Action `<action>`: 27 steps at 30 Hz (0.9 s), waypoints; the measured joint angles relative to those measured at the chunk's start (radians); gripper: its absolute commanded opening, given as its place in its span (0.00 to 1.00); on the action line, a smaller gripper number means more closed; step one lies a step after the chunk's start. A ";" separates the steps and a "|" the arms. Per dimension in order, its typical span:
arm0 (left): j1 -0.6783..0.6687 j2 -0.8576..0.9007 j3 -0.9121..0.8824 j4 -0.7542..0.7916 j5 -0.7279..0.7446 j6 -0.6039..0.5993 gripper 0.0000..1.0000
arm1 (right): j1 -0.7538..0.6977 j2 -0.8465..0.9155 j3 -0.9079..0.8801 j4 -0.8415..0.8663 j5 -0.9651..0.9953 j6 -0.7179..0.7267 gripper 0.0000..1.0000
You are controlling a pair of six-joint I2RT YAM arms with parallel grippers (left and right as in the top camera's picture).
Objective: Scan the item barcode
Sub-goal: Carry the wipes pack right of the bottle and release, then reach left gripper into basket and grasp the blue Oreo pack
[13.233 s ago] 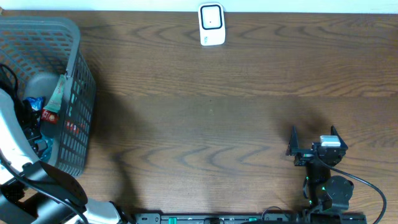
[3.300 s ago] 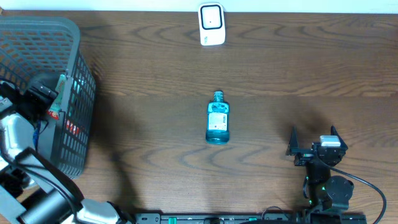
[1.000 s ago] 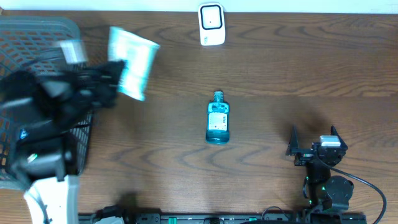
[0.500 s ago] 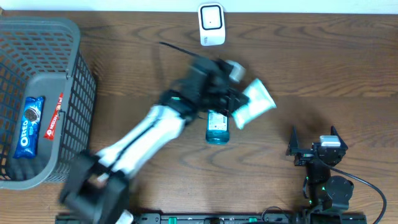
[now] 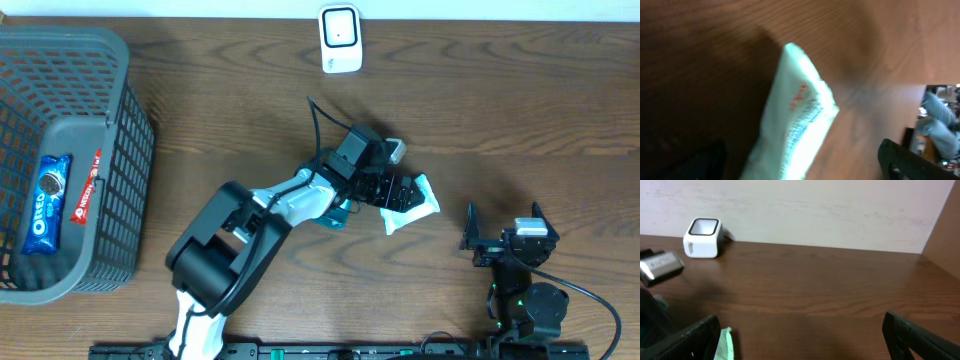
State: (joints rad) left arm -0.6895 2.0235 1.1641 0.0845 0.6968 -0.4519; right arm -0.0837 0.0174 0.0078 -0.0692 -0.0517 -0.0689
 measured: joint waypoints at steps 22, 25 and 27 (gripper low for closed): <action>0.621 -0.738 0.372 -1.114 -0.911 -0.075 0.98 | 0.000 0.000 0.000 0.000 0.000 0.000 0.99; 0.813 -0.748 0.372 -1.171 -0.978 -0.044 0.98 | 0.000 0.000 0.000 0.000 0.000 0.000 0.99; 0.922 -0.738 0.370 -1.188 -1.004 -0.013 0.98 | 0.000 0.000 0.000 0.000 0.000 0.000 0.99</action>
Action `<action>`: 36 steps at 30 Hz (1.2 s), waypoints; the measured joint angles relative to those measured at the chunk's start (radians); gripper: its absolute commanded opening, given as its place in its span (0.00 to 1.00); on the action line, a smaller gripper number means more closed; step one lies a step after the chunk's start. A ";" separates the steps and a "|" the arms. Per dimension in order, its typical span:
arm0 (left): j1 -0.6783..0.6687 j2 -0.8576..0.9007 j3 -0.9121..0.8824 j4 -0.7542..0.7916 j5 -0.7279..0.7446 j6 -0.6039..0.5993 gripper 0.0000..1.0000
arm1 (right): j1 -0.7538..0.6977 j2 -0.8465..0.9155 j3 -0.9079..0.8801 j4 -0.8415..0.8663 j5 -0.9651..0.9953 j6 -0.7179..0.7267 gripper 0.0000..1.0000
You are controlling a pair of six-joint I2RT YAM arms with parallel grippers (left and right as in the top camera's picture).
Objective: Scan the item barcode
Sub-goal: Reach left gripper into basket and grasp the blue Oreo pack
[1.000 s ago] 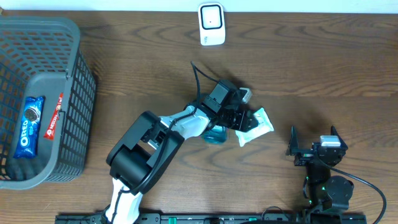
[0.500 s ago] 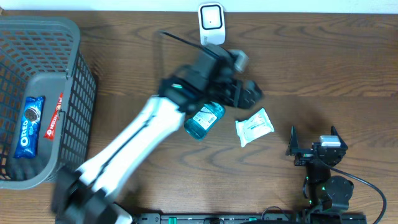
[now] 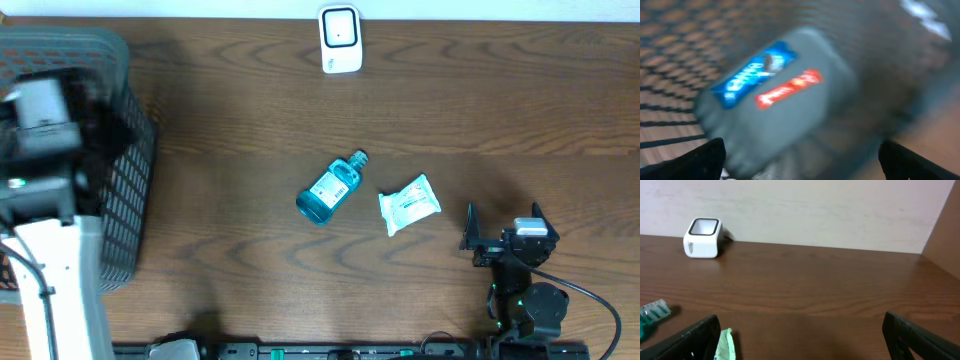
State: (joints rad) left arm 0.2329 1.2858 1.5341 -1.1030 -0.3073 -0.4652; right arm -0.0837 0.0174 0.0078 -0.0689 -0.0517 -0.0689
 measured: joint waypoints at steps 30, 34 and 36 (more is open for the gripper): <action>0.361 0.524 -0.370 0.651 -0.039 0.684 0.98 | 0.000 0.000 0.000 0.000 0.000 0.000 0.99; 0.380 0.554 -0.363 0.695 -0.039 0.708 0.98 | 0.000 0.000 0.000 0.000 0.000 0.000 0.99; 0.397 0.568 -0.355 0.713 -0.039 0.711 0.98 | 0.000 0.000 0.000 0.000 0.000 0.000 0.99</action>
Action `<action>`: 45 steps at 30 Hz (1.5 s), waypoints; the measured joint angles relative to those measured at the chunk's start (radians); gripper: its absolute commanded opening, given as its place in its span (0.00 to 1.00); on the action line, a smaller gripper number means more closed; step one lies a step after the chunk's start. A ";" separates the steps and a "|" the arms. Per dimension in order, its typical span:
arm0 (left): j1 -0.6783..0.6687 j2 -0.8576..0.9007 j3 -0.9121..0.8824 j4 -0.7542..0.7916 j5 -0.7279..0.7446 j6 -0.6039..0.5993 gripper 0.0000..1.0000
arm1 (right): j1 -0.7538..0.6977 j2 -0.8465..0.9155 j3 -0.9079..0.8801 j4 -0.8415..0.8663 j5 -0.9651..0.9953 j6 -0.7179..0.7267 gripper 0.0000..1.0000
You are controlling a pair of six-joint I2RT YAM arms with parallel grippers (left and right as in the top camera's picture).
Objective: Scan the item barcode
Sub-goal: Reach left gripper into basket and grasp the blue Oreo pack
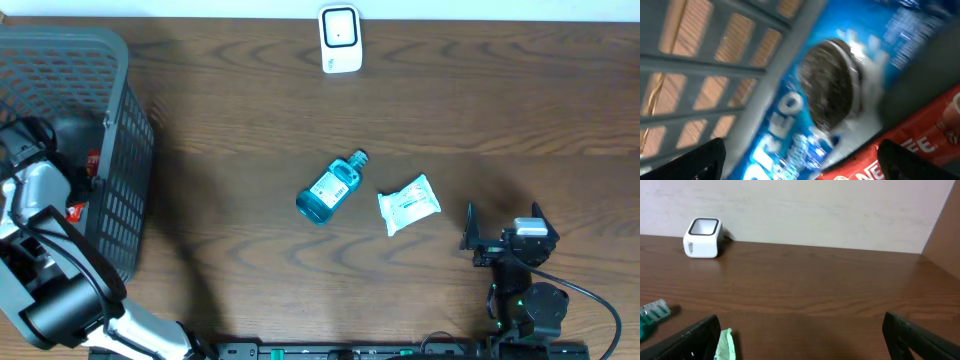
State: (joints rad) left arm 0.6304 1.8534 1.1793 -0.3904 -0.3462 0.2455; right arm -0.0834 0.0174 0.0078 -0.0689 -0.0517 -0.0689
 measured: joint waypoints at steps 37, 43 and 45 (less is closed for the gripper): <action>0.082 -0.380 0.025 -0.055 0.111 -0.090 0.07 | 0.000 0.000 0.000 0.000 0.000 0.000 0.99; 0.080 -0.543 0.026 -0.055 0.194 -0.116 0.07 | 0.000 0.000 0.000 0.000 0.000 0.000 0.99; 0.077 -0.571 0.026 -0.056 0.214 -0.124 0.07 | 0.000 0.000 0.000 0.000 0.000 0.000 0.99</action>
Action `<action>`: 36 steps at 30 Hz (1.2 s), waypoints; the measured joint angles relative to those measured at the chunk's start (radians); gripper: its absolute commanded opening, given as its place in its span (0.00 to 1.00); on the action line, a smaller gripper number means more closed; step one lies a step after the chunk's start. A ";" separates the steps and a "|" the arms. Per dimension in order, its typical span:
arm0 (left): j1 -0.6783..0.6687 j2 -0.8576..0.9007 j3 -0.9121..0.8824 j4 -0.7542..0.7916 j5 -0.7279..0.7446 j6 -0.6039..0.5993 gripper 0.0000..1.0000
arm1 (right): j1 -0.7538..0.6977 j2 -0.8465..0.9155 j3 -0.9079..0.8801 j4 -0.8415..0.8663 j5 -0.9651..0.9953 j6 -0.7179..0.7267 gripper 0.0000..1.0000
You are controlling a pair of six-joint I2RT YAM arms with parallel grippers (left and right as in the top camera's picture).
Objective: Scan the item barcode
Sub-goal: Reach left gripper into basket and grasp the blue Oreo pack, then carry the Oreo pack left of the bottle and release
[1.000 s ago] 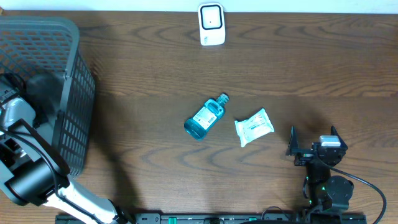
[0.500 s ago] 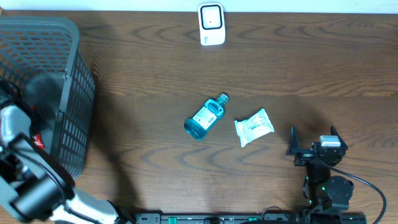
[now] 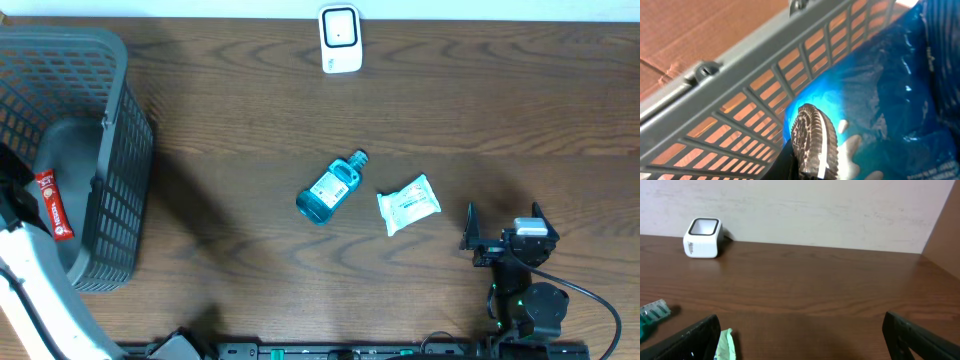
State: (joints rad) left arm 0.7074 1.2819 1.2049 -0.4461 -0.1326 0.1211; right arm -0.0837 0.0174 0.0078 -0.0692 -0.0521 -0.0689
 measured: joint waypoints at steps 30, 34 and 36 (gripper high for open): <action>-1.065 0.029 -0.001 -0.055 0.268 -0.218 0.07 | 0.000 0.000 0.000 0.000 0.000 0.000 0.99; -1.122 0.201 -0.002 -0.112 0.142 -0.338 0.07 | 0.000 0.000 0.000 0.000 0.000 0.000 0.99; -1.138 0.282 -0.002 -0.148 0.075 -0.441 0.07 | 0.000 0.000 0.000 0.000 0.000 0.000 0.99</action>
State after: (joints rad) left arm -0.4301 1.5639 1.2026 -0.5945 -0.0578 -0.3199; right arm -0.0834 0.0174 0.0078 -0.0692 -0.0517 -0.0689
